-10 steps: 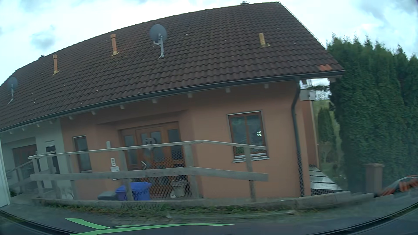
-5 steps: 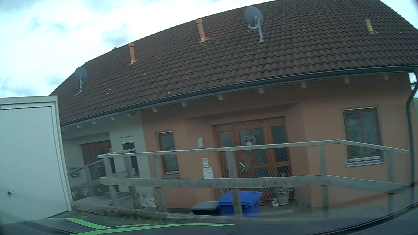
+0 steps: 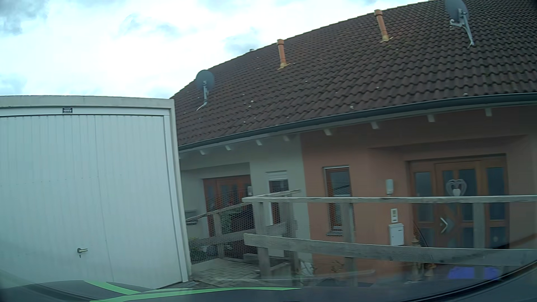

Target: Follow the waypoints while adhering to traffic rules and regulations

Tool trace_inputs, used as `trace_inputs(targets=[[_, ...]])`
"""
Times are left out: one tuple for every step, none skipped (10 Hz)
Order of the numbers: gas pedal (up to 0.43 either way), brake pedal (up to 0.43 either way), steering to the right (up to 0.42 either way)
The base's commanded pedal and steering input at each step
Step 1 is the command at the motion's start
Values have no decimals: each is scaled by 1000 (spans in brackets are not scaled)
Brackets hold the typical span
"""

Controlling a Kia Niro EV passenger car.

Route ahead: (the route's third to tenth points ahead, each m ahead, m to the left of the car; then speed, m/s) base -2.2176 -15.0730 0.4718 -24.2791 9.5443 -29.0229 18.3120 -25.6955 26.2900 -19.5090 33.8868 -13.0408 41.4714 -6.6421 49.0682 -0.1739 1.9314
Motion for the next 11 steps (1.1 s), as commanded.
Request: trace_inputs(targets=[[0, 244, -964], [0, 250, -955], [0, 256, -932], [0, 268, -890], [0, 274, -856], [0, 274, -831], [0, 274, -804], [0, 280, -778], [0, 280, -763], [0, 280, -750], [0, 280, -745]])
